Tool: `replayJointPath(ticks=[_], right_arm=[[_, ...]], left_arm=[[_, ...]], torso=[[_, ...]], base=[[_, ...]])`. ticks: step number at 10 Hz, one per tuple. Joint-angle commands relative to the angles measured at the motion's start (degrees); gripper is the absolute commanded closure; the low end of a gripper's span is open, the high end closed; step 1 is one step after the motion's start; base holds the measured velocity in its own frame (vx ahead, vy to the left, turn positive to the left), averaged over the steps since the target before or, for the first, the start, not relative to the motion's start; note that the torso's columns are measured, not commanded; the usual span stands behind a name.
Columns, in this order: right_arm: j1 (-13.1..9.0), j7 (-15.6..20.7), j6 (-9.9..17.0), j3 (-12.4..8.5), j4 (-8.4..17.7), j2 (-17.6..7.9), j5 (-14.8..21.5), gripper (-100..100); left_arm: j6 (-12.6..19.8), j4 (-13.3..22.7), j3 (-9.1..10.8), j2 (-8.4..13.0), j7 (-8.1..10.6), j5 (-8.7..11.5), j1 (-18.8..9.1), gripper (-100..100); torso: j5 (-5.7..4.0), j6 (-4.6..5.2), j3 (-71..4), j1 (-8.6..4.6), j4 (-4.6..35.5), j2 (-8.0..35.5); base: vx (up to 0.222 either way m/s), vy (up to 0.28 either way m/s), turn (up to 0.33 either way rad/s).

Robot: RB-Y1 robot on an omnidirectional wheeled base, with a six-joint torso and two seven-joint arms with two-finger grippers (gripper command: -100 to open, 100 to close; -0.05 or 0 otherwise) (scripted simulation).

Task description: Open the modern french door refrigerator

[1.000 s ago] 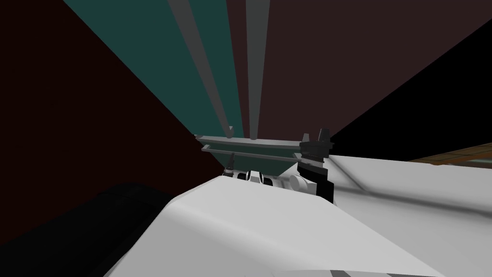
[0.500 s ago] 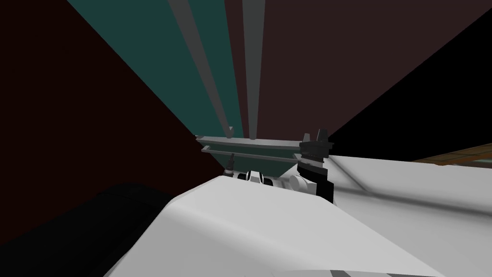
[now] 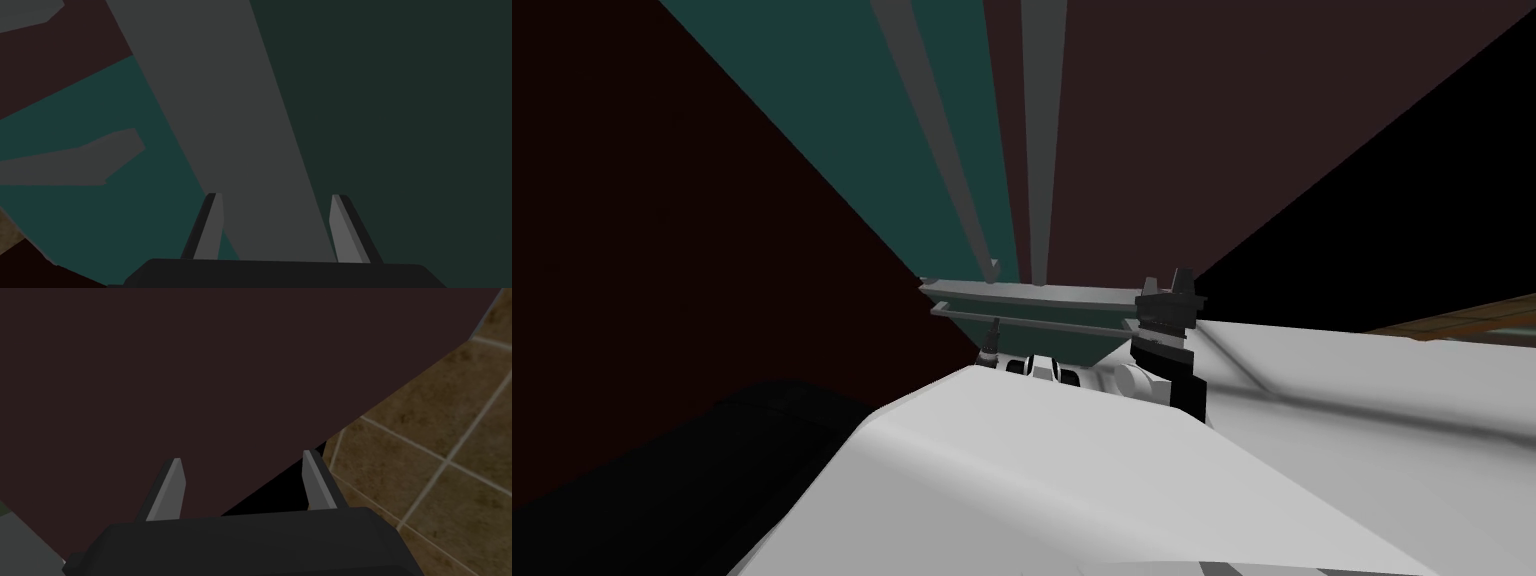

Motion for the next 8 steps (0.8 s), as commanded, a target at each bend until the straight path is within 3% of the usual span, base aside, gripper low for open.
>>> replayJointPath(ticks=[1,3,5,8], right_arm=[[0.0,0.0,0.0,0.0,0.0,0.0,0.0,0],[0.0,0.0,0.0,0.0,0.0,0.0,0.0,0],[0.0,0.0,0.0,0.0,0.0,0.0,0.0,0],[0.0,0.0,0.0,0.0,0.0,0.0,0.0,0]], left_arm=[[2.8,-1.2,-0.07,0.4,0.52,-0.2,0.6,100],[4.7,-2.5,-0.16,0.7,0.96,-0.3,0.9,100],[4.0,-3.0,-0.40,0.8,1.16,-0.4,1.6,100],[3.9,-3.8,-0.75,1.0,1.49,-0.6,2.9,100]], torso=[[-0.01,-0.01,0.0,0.03,0.0,0.0],[-0.07,0.00,-0.2,-0.02,0.0,-0.3],[-0.11,0.06,-0.4,-0.07,0.0,-0.5],[-0.04,0.07,-0.1,-0.13,0.0,-0.1]], base=[[-0.152,-0.016,0.016],[-0.137,-0.019,0.017],[-0.098,-0.009,0.016],[-0.193,-0.008,0.027]])
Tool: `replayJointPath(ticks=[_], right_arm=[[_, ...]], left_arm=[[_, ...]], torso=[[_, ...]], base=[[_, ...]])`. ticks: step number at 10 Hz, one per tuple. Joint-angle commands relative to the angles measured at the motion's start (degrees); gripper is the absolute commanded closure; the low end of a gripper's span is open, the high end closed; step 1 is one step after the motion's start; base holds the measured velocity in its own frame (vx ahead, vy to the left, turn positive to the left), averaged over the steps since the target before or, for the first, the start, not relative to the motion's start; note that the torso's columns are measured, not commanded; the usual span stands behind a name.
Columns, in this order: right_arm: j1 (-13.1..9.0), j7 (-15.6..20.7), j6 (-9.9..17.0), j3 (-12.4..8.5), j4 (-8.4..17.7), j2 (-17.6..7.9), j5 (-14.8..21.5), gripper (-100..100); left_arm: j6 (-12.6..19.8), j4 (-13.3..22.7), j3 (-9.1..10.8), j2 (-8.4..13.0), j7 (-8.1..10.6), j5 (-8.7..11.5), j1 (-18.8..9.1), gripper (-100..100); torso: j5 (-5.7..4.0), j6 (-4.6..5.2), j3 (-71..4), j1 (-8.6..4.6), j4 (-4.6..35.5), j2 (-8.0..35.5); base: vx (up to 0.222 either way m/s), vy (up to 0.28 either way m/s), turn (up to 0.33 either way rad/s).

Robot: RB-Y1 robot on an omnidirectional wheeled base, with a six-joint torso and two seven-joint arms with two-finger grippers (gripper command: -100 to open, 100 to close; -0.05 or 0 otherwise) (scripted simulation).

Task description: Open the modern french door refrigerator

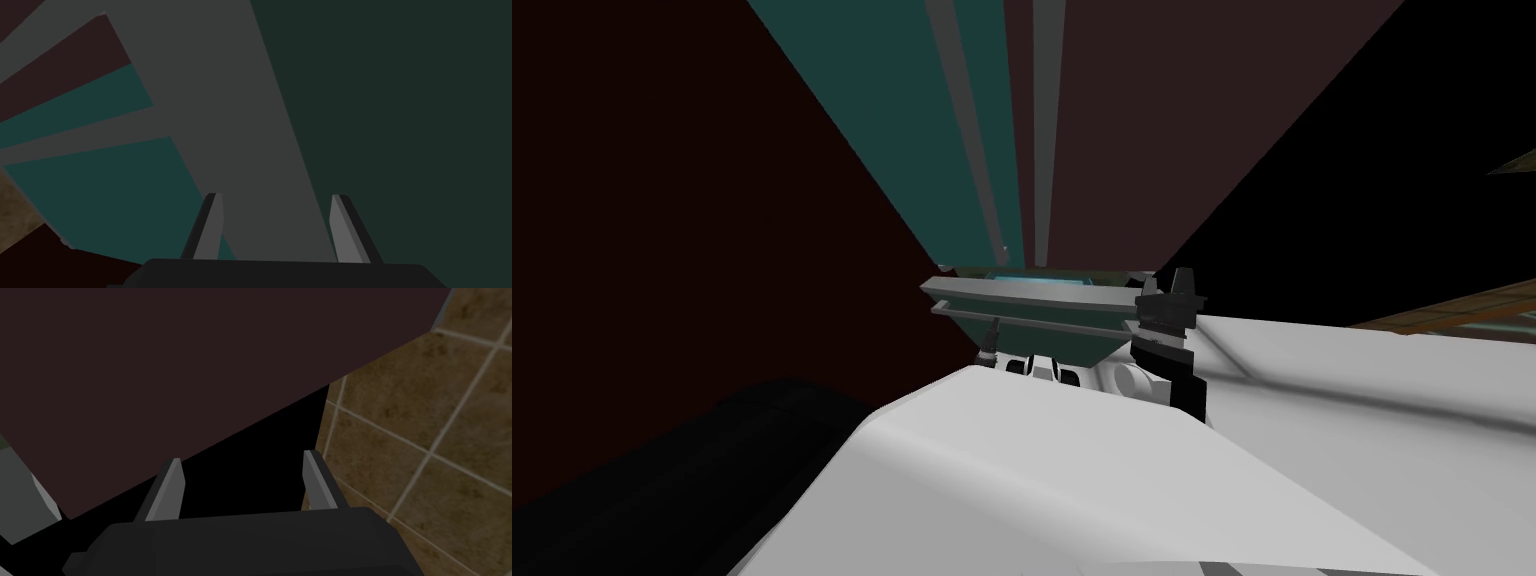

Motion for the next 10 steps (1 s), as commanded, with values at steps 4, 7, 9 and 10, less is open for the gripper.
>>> replayJointPath(ticks=[4,7,9,10], right_arm=[[0.0,0.0,0.0,0.0,0.0,0.0,0.0,0],[0.0,0.0,0.0,0.0,0.0,0.0,0.0,0],[0.0,0.0,0.0,0.0,0.0,0.0,0.0,0],[0.0,0.0,0.0,0.0,0.0,0.0,0.0,0]], left_arm=[[-0.8,-1.2,-0.69,0.5,0.64,-0.4,2.7,100],[-1.4,-1.8,-1.03,0.7,0.93,-0.6,3.9,100],[-1.7,-2.1,-1.22,0.8,1.07,-0.7,4.6,100],[-2.0,-2.3,-1.34,0.9,1.16,-0.8,5.1,100]], torso=[[-0.03,-0.06,0.0,0.05,0.0,0.0],[-0.11,0.02,-0.3,0.02,0.1,-0.5],[-0.04,-0.10,-0.1,0.18,0.0,-0.1],[-0.04,-0.14,0.0,0.22,0.1,0.0]], base=[[-0.176,0.003,0.019],[-0.150,0.003,0.019],[-0.169,0.015,0.011],[-0.194,0.004,0.023]])
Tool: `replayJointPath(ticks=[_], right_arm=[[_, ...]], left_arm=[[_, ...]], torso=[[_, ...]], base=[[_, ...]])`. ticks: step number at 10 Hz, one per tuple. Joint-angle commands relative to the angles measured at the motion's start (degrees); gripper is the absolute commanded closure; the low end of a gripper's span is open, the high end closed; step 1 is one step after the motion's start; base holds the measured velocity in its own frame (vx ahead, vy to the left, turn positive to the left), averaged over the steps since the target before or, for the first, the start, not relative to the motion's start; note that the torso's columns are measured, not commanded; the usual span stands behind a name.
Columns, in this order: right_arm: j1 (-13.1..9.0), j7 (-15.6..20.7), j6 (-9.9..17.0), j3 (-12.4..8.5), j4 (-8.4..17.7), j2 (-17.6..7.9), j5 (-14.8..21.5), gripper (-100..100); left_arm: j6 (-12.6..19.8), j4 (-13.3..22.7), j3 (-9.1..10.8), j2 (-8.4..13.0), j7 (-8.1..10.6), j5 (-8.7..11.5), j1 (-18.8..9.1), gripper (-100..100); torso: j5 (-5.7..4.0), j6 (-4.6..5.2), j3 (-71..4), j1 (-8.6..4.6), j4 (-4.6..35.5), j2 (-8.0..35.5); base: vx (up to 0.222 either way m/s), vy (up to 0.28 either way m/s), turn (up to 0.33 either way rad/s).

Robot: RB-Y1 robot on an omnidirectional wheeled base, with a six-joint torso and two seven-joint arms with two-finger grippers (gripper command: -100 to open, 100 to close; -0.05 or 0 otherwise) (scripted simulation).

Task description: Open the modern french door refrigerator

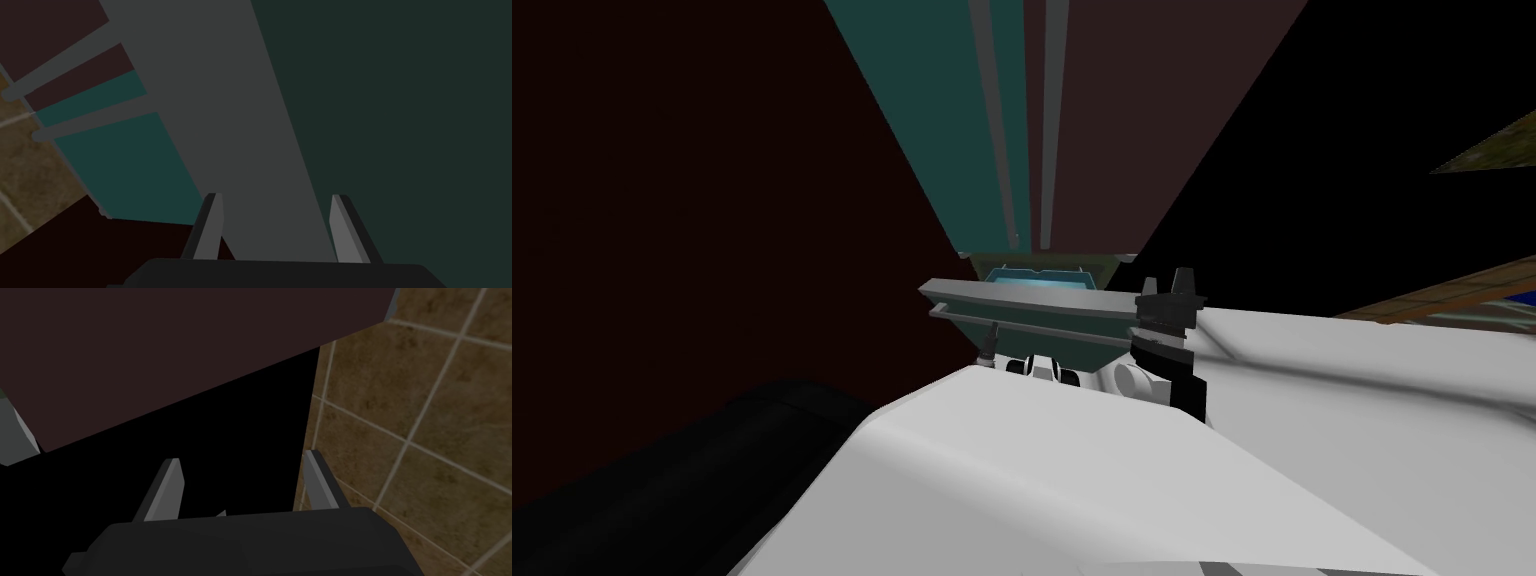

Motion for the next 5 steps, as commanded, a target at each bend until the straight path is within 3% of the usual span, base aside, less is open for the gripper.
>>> replayJointPath(ticks=[1,5], right_arm=[[0.0,0.0,0.0,0.0,0.0,0.0,0.0,0],[0.0,0.0,0.0,0.0,0.0,0.0,0.0,0]], left_arm=[[1.0,-1.7,-0.08,0.2,0.42,-0.1,0.6,-100],[6.6,-8.4,0.04,1.2,1.98,-0.1,1.6,-100]], torso=[[0.03,0.01,0.0,-0.01,0.0,0.0],[-0.07,0.11,-0.1,-0.25,0.0,-0.2]], base=[[-0.102,-0.010,0.000],[-0.004,-0.016,-0.008]])
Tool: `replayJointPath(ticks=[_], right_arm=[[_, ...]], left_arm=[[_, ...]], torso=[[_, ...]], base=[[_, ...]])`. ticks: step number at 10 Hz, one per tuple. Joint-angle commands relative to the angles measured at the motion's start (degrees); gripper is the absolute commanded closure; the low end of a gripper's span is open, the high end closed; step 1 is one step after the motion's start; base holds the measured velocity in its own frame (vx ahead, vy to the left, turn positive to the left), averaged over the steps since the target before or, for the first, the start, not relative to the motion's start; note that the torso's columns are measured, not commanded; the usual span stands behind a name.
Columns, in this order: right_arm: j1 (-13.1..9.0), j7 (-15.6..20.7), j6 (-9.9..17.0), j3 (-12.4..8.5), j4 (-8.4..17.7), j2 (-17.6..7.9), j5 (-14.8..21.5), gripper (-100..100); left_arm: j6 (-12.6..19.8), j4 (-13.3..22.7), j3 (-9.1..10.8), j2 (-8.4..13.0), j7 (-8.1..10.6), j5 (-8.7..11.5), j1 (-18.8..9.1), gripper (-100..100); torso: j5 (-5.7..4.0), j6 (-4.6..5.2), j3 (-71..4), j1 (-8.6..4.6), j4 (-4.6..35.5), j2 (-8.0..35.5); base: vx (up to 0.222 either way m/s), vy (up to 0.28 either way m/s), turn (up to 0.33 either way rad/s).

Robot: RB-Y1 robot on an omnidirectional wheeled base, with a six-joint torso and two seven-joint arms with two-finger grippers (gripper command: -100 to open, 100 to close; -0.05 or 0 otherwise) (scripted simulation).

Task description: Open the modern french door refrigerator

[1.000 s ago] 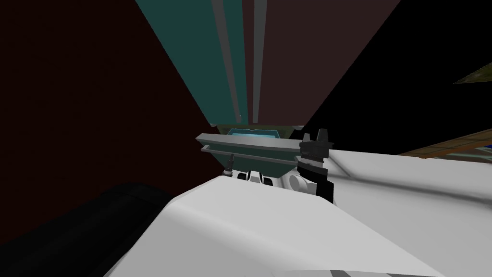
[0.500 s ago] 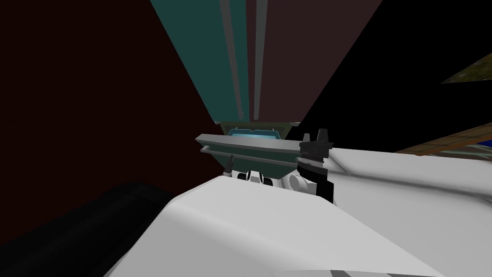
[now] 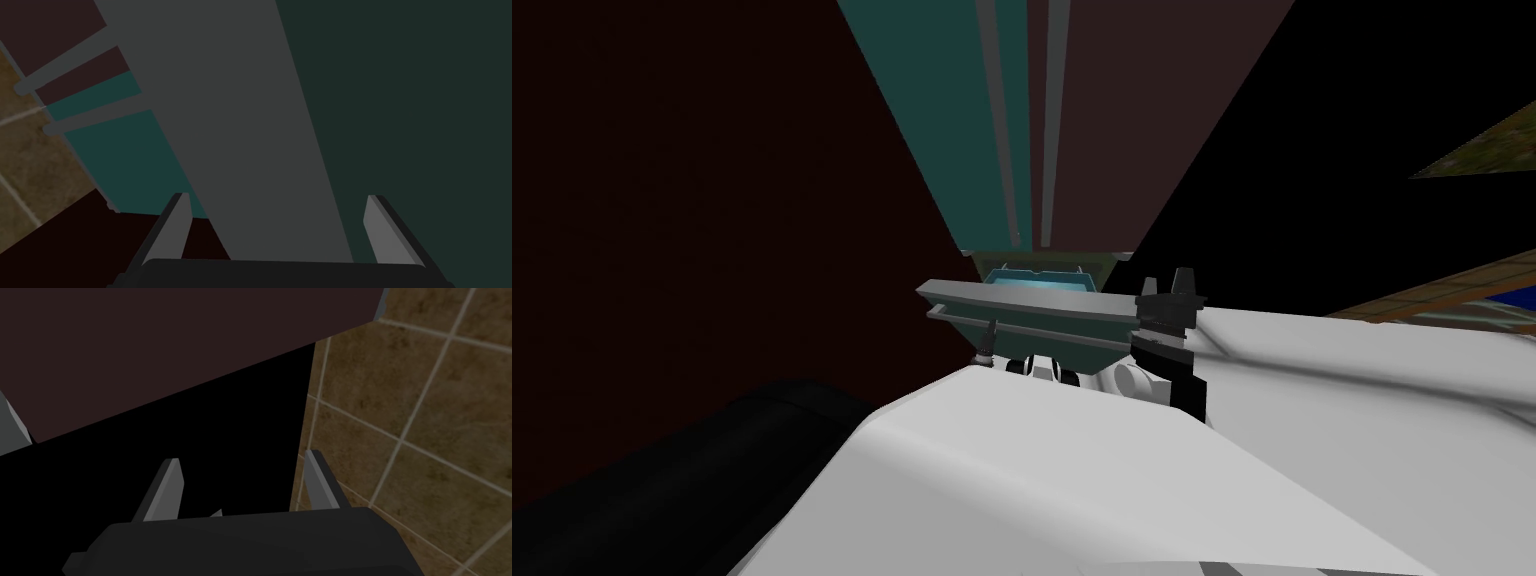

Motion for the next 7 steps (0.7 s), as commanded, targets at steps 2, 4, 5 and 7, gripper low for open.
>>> replayJointPath(ticks=[2,4,5,7], right_arm=[[0.0,0.0,0.0,0.0,0.0,0.0,0.0,0],[0.0,0.0,0.0,0.0,0.0,0.0,0.0,0],[0.0,0.0,0.0,0.0,0.0,0.0,0.0,0],[0.0,0.0,0.0,0.0,0.0,0.0,0.0,0]], left_arm=[[5.3,-6.1,0.22,1.0,1.56,0.0,0.8,-100],[6.7,-7.7,0.25,1.2,1.95,0.0,1.0,-100],[8.1,-9.4,0.28,1.4,2.34,0.0,1.3,-100],[9.5,-11.1,0.31,1.7,2.73,0.0,1.5,-100]], torso=[[0.01,0.00,0.2,0.04,0.1,0.3],[-0.22,-0.03,0.2,-0.13,0.4,0.5],[-0.28,-0.01,0.2,-0.20,0.4,0.5],[-0.45,-0.10,0.3,-0.31,0.6,0.7]], base=[[-0.030,-0.024,-0.009],[-0.025,-0.012,-0.002],[-0.014,-0.008,-0.011],[-0.015,-0.018,-0.008]])
